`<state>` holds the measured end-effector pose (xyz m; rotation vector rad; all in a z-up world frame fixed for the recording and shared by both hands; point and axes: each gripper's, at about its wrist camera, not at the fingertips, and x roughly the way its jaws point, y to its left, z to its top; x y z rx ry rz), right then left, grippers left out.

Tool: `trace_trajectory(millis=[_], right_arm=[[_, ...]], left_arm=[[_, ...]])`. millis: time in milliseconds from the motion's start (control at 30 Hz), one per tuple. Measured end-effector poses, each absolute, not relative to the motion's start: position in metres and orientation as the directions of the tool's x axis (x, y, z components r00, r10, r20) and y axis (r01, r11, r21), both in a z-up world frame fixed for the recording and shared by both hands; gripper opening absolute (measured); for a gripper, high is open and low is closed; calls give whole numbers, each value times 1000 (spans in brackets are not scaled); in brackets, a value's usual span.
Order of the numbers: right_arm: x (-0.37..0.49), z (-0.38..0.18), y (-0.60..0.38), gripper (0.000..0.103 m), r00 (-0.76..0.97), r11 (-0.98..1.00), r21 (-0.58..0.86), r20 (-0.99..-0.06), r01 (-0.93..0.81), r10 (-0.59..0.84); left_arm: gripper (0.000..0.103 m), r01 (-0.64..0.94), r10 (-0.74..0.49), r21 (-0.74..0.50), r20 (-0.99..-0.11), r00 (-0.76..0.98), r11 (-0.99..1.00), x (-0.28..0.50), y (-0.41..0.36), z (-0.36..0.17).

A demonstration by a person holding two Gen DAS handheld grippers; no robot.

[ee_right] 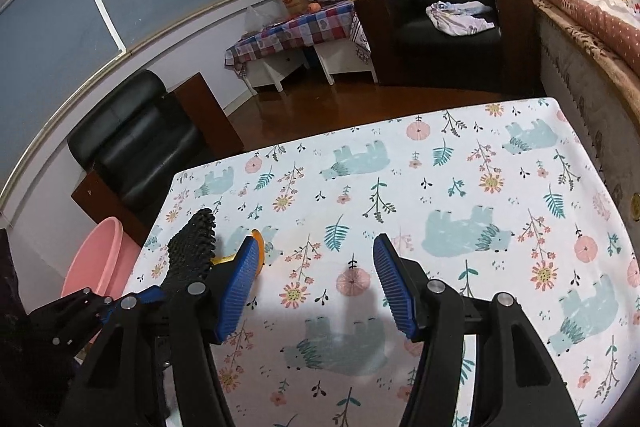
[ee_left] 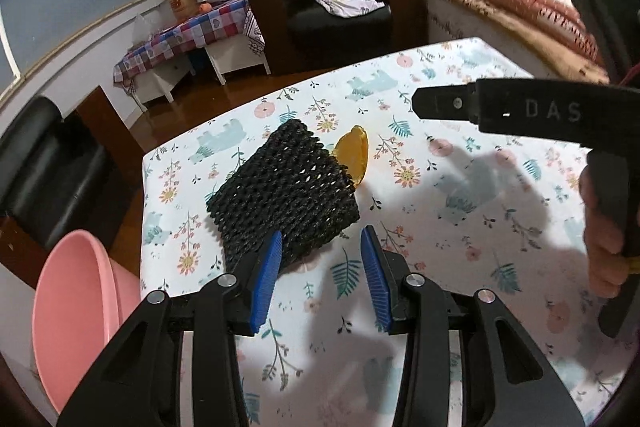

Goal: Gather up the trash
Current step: 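Grasp the black mesh pad with the left gripper while the right grasps the black brush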

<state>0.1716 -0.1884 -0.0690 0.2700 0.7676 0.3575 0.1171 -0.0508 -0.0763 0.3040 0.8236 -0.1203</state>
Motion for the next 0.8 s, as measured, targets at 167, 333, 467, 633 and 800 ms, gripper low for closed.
trace_trajectory(millis=[167,333,467,633,800], right_arm=[[172,-69,-192,59,665,898,386,-616,-214,423],[173,-70,-193,59,659,889,402,-612,-218,438],[172,-70,-194,59,658,881,416,-603,-224,451],[172,-71,-193,59,646,868,437,-597,-236,476],[173,-74,-193,59,639,864,449,-600,-229,481]], left_arm=[[41,209,32,234,-734,678,949,126,-53,-83],[22,189,31,221,-723,690,957,128,-47,-82],[4,175,11,187,-714,700,967,126,-39,-77],[2,130,-11,120,-688,725,984,117,-24,-63],[2,101,-50,37,-671,740,994,106,-7,-47]])
